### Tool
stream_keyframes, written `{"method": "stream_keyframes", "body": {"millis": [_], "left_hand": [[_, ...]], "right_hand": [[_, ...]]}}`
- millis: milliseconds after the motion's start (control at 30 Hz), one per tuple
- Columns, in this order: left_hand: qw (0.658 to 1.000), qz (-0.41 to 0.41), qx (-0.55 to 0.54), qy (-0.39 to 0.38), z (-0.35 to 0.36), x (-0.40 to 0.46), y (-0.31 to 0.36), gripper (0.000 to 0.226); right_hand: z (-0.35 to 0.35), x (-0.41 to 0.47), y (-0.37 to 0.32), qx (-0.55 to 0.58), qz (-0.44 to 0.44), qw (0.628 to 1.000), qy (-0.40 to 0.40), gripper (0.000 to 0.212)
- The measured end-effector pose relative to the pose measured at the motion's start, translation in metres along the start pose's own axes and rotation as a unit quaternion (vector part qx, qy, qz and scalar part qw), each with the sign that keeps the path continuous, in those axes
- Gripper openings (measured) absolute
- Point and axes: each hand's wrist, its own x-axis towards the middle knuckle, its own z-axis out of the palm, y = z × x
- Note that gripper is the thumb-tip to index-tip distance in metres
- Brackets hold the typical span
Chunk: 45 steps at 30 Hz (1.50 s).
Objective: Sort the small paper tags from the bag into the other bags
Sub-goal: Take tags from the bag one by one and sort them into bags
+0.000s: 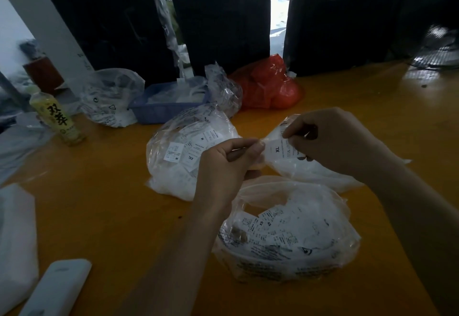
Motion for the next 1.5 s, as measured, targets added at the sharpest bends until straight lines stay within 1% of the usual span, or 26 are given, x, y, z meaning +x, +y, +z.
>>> {"method": "stream_keyframes", "body": {"millis": [100, 300, 467, 567, 633, 733, 800, 867, 967, 1167, 1267, 1333, 1433, 1500], "left_hand": [[1.0, 0.007, 0.004, 0.001, 0.001, 0.0, -0.002, 0.015], [1.0, 0.023, -0.01, 0.014, 0.001, -0.001, -0.002, 0.017], [1.0, 0.015, -0.004, 0.001, 0.001, -0.002, -0.002, 0.011], [1.0, -0.005, -0.009, -0.019, 0.002, -0.002, -0.001, 0.012], [0.999, -0.023, -0.031, -0.024, 0.002, -0.003, -0.001, 0.012], [0.992, -0.066, -0.109, -0.005, 0.002, -0.001, 0.001, 0.017], [0.985, -0.084, -0.148, 0.008, 0.001, 0.0, 0.002, 0.025], [0.981, -0.096, -0.167, 0.013, 0.002, 0.001, 0.003, 0.027], [0.98, -0.103, -0.17, 0.004, 0.003, 0.001, 0.001, 0.023], [0.979, -0.097, -0.175, 0.023, 0.001, 0.002, 0.001, 0.035], [0.981, -0.096, -0.167, 0.024, 0.0, 0.003, 0.0, 0.035], [0.984, -0.093, -0.154, 0.02, -0.001, 0.003, -0.001, 0.035], [0.985, -0.094, -0.145, 0.021, -0.002, 0.004, -0.001, 0.03], [0.985, -0.096, -0.139, 0.027, -0.002, 0.004, -0.002, 0.028]], "right_hand": [[0.002, -0.001, -0.001, 0.01, 0.015, 1.0, 0.0, 0.016], [0.0, -0.001, 0.0, 0.023, 0.039, 0.999, 0.005, 0.018], [0.002, -0.002, -0.001, 0.05, 0.034, 0.998, -0.019, 0.018], [0.004, -0.002, -0.006, 0.046, 0.007, 0.998, -0.035, 0.017], [0.008, -0.001, -0.007, 0.065, -0.011, 0.997, -0.037, 0.013], [0.013, 0.002, -0.004, 0.124, 0.021, 0.992, -0.003, 0.012], [0.015, 0.004, -0.002, 0.131, 0.038, 0.991, 0.01, 0.009], [0.018, 0.003, -0.003, 0.12, 0.024, 0.992, 0.003, 0.008], [0.025, 0.001, -0.007, 0.099, -0.015, 0.995, -0.007, 0.008], [0.028, 0.0, -0.01, 0.107, -0.057, 0.992, 0.019, 0.006], [0.029, 0.001, -0.008, 0.102, -0.061, 0.993, 0.026, 0.025], [0.028, 0.001, -0.005, 0.093, -0.057, 0.994, 0.03, 0.029], [0.028, 0.001, -0.006, 0.088, -0.061, 0.994, 0.027, 0.027], [0.029, 0.001, -0.008, 0.093, -0.061, 0.994, 0.023, 0.02]]}}
